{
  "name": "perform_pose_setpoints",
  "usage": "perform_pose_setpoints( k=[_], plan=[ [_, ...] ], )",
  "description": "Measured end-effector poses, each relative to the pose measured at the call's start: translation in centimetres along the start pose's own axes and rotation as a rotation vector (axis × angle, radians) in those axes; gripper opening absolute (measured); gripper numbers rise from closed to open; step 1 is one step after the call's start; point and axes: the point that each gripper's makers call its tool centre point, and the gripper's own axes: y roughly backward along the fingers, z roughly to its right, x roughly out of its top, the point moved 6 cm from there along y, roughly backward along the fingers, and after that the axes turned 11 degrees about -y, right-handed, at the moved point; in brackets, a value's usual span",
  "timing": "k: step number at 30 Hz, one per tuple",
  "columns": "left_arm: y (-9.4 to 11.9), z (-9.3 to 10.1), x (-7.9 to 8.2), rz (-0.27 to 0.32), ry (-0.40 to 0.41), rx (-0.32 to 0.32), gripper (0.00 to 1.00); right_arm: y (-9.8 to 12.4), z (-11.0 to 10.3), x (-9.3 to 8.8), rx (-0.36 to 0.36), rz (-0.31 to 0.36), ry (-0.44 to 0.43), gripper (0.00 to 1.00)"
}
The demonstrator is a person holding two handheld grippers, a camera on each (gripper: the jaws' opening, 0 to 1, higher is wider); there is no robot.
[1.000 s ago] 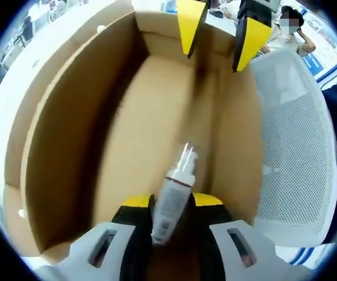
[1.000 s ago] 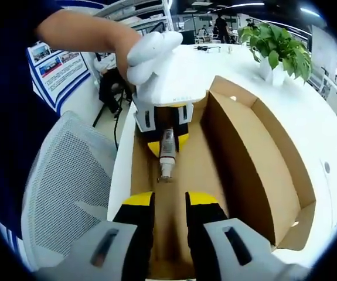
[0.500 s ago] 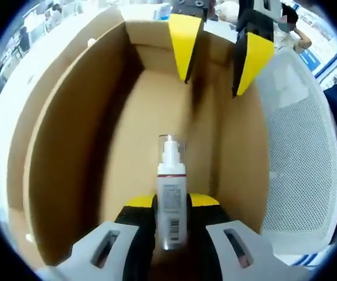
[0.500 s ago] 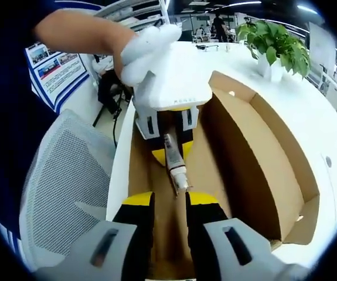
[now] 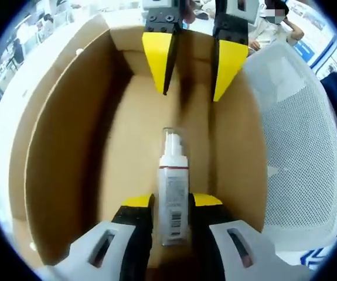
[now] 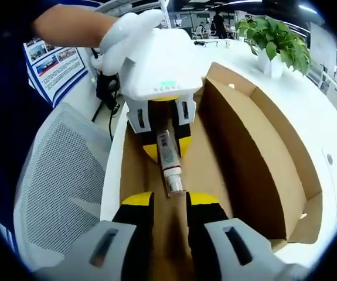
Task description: Operate the shoe box by opening the lid, removing the specified soft item, and placing it in the target area until the item is outside and the box remains undamaged.
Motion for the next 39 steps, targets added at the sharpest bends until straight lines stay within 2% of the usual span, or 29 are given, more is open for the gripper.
perform_pose_setpoints(
  k=[1, 8, 10, 12, 15, 16, 18, 19, 20, 21, 22, 24, 25, 28, 31, 39],
  plan=[
    [0.2, 0.0, 0.2, 0.0, 0.022, -0.009, 0.19, 0.0, 0.0, 0.0, 0.0, -0.002, 0.001, 0.2],
    [0.1, 0.0, 0.1, 0.017, -0.018, 0.014, 0.18, -0.7, 0.1, -0.1, 0.003, -0.002, 0.003, 0.2],
    [0.1, -0.2, 0.3, 0.039, -0.066, 0.059, 0.18, -0.7, 0.2, -0.1, 0.001, 0.0, 0.001, 0.2],
    [0.1, 0.1, 0.3, 0.047, -0.042, 0.039, 0.18, -0.7, 0.3, -0.1, -0.004, 0.002, 0.002, 0.2],
    [0.4, -0.2, 0.6, 0.1, -0.038, 0.058, 0.17, -0.7, 0.4, 0.0, -0.01, 0.005, 0.007, 0.21],
    [0.6, -0.4, 0.9, 0.137, -0.041, 0.071, 0.17, -0.7, 0.4, 0.0, -0.012, 0.003, 0.012, 0.21],
    [1.1, -0.4, 1.0, 0.186, 0.022, 0.056, 0.17, -0.8, 0.4, 0.0, -0.016, 0.004, 0.022, 0.22],
    [1.4, -0.5, 1.3, 0.222, 0.009, 0.063, 0.17, -0.8, 0.5, 0.1, -0.018, 0.009, 0.022, 0.23],
    [1.8, -0.6, 1.4, 0.262, 0.03, 0.054, 0.17, -0.6, 0.6, 0.3, -0.024, 0.031, 0.019, 0.24],
    [2.1, -0.6, 1.3, 0.266, 0.016, 0.058, 0.17, -0.5, 0.7, 0.6, -0.021, 0.055, 0.008, 0.24],
    [2.4, -0.6, 1.4, 0.301, 0.013, 0.061, 0.17, -0.1, 0.8, 0.8, -0.02, 0.08, -0.015, 0.24],
    [2.7, -0.5, 1.3, 0.335, 0.043, 0.042, 0.17, 0.3, 0.9, 0.9, -0.021, 0.092, -0.009, 0.24],
    [2.9, -0.6, 1.4, 0.352, 0.027, 0.05, 0.17, 0.5, 1.0, 1.0, -0.02, 0.094, -0.009, 0.25],
    [3.8, -0.6, 2.2, 0.454, 0.062, 0.035, 0.17, 0.7, 0.6, 1.4, 0.007, 0.114, -0.003, 0.25],
    [4.2, -0.4, 2.6, 0.495, 0.062, 0.023, 0.17, 1.1, 0.3, 2.1, 0.039, 0.168, -0.027, 0.25],
    [5.3, 0.0, 3.8, 0.605, 0.087, -0.01, 0.17, 1.9, 0.0, 2.3, 0.079, 0.174, -0.021, 0.23]
  ],
)
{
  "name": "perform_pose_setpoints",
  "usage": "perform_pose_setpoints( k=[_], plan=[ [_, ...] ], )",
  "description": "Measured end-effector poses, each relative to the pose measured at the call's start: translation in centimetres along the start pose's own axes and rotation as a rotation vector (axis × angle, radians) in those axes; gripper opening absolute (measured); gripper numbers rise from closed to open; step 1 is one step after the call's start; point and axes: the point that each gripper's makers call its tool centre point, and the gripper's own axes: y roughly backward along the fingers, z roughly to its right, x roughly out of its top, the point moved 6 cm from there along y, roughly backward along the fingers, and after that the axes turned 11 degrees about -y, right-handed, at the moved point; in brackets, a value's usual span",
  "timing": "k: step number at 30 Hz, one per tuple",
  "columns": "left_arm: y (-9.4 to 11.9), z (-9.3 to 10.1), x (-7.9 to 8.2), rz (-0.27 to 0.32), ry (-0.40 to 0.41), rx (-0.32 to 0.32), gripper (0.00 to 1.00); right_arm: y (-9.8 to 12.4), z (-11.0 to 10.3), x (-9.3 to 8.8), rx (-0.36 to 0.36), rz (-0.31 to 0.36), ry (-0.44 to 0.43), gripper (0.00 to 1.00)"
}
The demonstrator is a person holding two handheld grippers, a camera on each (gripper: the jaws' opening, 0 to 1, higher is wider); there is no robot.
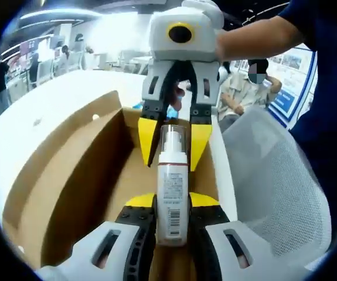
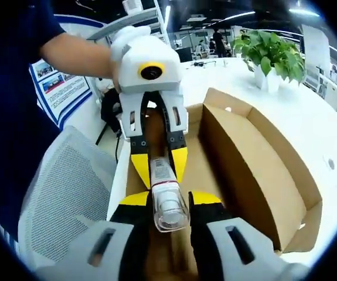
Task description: Operate the shoe box by opening the lid, removing the specified soft item, and placing it in the target area until the item is outside and the box remains undamaged.
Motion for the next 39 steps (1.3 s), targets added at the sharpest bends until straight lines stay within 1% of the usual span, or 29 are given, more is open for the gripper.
perform_pose_setpoints(
  k=[3, 5, 7, 12, 16, 19, 22, 25, 26, 27, 28, 32, 33, 34, 35, 36, 39],
  plan=[
    [0.2, -0.1, 0.6, 0.026, 0.002, -0.004, 0.17, 0.1, -0.2, 0.5, 0.018, 0.01, -0.005, 0.23],
    [0.1, -0.1, 1.1, 0.036, -0.011, -0.008, 0.17, 0.1, -0.3, 0.7, 0.025, 0.007, 0.003, 0.22],
    [0.3, -0.1, 1.0, 0.024, -0.023, -0.006, 0.17, 0.2, -0.4, 0.7, 0.032, 0.005, 0.001, 0.22],
    [0.2, -0.3, 1.1, 0.038, -0.021, -0.009, 0.17, 0.6, -0.5, 0.9, 0.04, 0.003, 0.013, 0.2],
    [-0.2, 0.2, 1.2, 0.044, -0.012, -0.02, 0.18, 0.7, -0.8, 0.8, 0.049, -0.004, 0.03, 0.2],
    [-0.3, 0.3, 1.3, 0.052, -0.006, -0.017, 0.18, 0.7, -0.8, 0.8, 0.049, -0.015, 0.04, 0.19],
    [-0.3, 0.3, 1.4, 0.047, -0.01, -0.01, 0.19, 0.7, -0.8, 0.8, 0.038, -0.025, 0.058, 0.19],
    [-0.3, 0.2, 1.3, 0.033, -0.007, -0.003, 0.19, 0.7, -0.7, 1.0, 0.026, -0.037, 0.07, 0.19],
    [-0.2, 0.1, 1.2, 0.024, -0.011, 0.004, 0.2, 0.7, -0.6, 1.0, 0.02, -0.041, 0.07, 0.19],
    [-0.1, 0.1, 0.9, 0.002, -0.007, 0.008, 0.21, 0.8, -0.5, 0.9, 0.019, -0.049, 0.071, 0.19],
    [0.0, 0.1, 0.8, 0.0, -0.018, 0.012, 0.22, 0.9, -0.4, 0.9, 0.008, -0.057, 0.079, 0.19],
    [0.3, 0.0, 0.1, -0.037, -0.018, 0.033, 0.27, 1.2, -0.1, 0.5, -0.015, -0.092, 0.088, 0.19],
    [0.4, 0.1, -0.1, -0.052, -0.018, 0.037, 0.26, 1.2, -0.1, 0.4, -0.017, -0.107, 0.096, 0.19],
    [0.5, 0.2, -0.3, -0.072, -0.041, 0.048, 0.26, 1.3, 0.0, 0.3, -0.026, -0.115, 0.104, 0.19],
    [0.6, 0.3, -0.5, -0.088, -0.047, 0.047, 0.25, 1.4, -0.1, 0.3, -0.026, -0.122, 0.103, 0.19],
    [0.8, 0.4, -0.6, -0.102, -0.065, 0.06, 0.24, 1.6, -0.1, 0.2, -0.029, -0.134, 0.111, 0.19],
    [1.5, 0.5, -0.9, -0.138, -0.07, 0.102, 0.23, 2.3, -0.1, 0.3, -0.045, -0.156, 0.119, 0.19]
  ],
)
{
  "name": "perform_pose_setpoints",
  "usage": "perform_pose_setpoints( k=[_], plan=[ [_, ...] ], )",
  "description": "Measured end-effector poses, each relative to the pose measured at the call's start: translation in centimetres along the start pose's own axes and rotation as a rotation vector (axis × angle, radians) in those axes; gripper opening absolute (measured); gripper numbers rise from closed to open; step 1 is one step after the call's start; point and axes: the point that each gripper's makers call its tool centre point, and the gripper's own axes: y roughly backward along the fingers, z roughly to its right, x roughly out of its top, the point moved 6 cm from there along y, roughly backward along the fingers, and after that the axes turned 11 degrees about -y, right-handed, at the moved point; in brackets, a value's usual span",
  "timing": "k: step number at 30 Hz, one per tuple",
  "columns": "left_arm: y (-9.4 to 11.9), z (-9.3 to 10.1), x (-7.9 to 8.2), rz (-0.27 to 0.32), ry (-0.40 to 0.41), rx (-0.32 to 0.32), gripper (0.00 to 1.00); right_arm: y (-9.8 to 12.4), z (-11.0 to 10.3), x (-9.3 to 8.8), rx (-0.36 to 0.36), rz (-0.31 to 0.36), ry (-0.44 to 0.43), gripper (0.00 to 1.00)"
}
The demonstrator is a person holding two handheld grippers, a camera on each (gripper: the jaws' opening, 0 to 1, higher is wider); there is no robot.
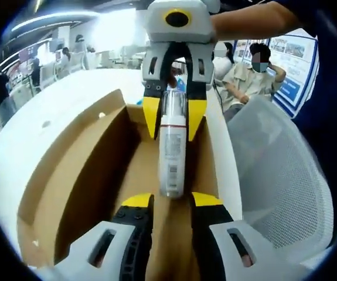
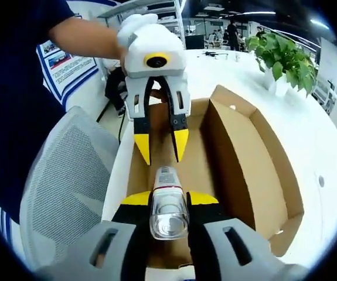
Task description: Operate the shoe box by opening the lid, removing the specified soft item, and placing it in the target area until the item is outside and the box remains undamaged.
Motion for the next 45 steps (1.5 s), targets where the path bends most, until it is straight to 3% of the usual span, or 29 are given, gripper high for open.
perform_pose_setpoints(
  k=[7, 14, 17, 25, 34, 45],
  plan=[
    [0.7, 1.2, -1.3, -0.012, 0.047, 0.055, 0.22, 1.9, 0.1, 0.2, -0.033, -0.034, 0.006, 0.19],
    [1.0, 2.0, -0.6, -0.004, 0.06, 0.123, 0.19, 3.4, -0.6, 0.8, -0.055, -0.104, 0.047, 0.19],
    [1.2, 2.6, 0.9, 0.072, 0.055, 0.138, 0.18, 4.2, -0.8, 1.1, -0.068, -0.118, 0.06, 0.19],
    [2.3, 3.7, 3.0, 0.173, 0.043, 0.185, 0.17, 6.8, -1.4, 1.5, -0.111, -0.164, 0.086, 0.19],
    [2.2, 4.6, 2.8, 0.164, 0.05, 0.181, 0.19, 8.6, -2.1, 1.8, -0.14, -0.185, 0.092, 0.19],
    [1.7, 4.4, 4.0, 0.15, 0.019, 0.165, 0.19, 10.9, -2.6, 2.0, -0.168, -0.178, 0.097, 0.19]
  ],
)
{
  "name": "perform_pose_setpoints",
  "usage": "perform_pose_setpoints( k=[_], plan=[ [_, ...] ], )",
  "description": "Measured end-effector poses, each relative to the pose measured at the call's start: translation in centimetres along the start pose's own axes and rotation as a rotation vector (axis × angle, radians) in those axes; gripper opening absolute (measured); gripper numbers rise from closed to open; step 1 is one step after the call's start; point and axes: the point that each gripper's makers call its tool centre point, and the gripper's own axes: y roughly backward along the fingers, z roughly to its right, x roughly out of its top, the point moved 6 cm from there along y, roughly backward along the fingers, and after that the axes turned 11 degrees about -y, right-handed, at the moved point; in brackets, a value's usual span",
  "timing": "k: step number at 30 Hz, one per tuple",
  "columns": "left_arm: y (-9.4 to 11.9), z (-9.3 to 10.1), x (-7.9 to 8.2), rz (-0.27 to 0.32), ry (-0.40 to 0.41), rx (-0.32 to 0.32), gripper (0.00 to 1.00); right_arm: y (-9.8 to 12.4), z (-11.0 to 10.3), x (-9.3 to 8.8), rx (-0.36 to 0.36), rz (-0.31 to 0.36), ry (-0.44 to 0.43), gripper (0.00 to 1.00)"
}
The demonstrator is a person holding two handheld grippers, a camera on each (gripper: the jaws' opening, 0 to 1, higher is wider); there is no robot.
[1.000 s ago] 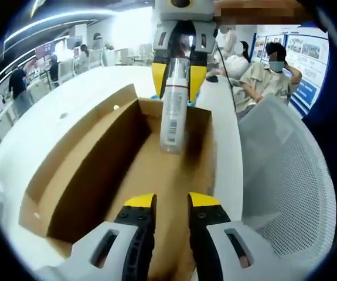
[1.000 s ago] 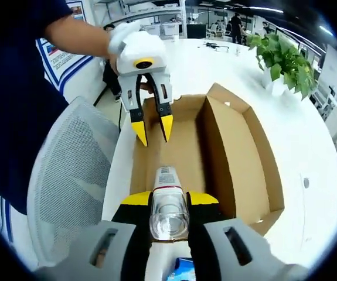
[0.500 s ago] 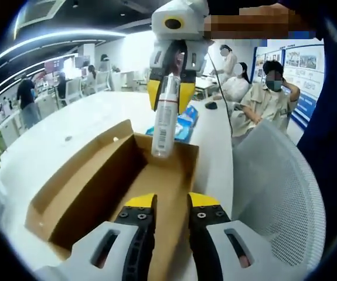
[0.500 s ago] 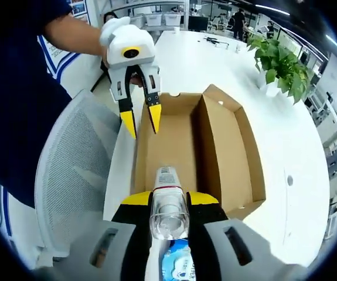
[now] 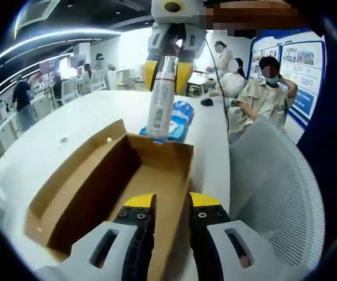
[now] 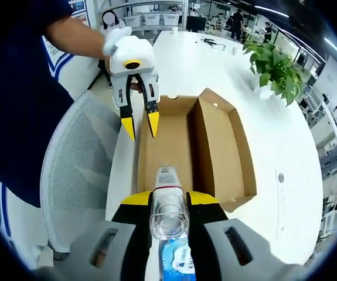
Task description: Operate the shoe box by opening the lid, removing the specified soft item, and placing it in the target area until the item is outside and the box remains undamaged.
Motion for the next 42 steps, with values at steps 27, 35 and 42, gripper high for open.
perform_pose_setpoints(
  k=[27, 35, 42],
  plan=[
    [-7.4, -1.4, 5.6, -0.003, -0.057, -0.037, 0.19, 4.0, 4.2, -9.3, -0.046, -0.184, -0.048, 0.19],
    [-9.0, -2.2, 6.2, -0.015, -0.055, -0.047, 0.19, 3.7, 6.5, -12.1, -0.057, -0.25, -0.067, 0.19],
    [-10.2, -2.8, 7.4, -0.005, -0.053, -0.05, 0.18, 3.7, 7.8, -13.7, -0.059, -0.271, -0.083, 0.19]
  ],
)
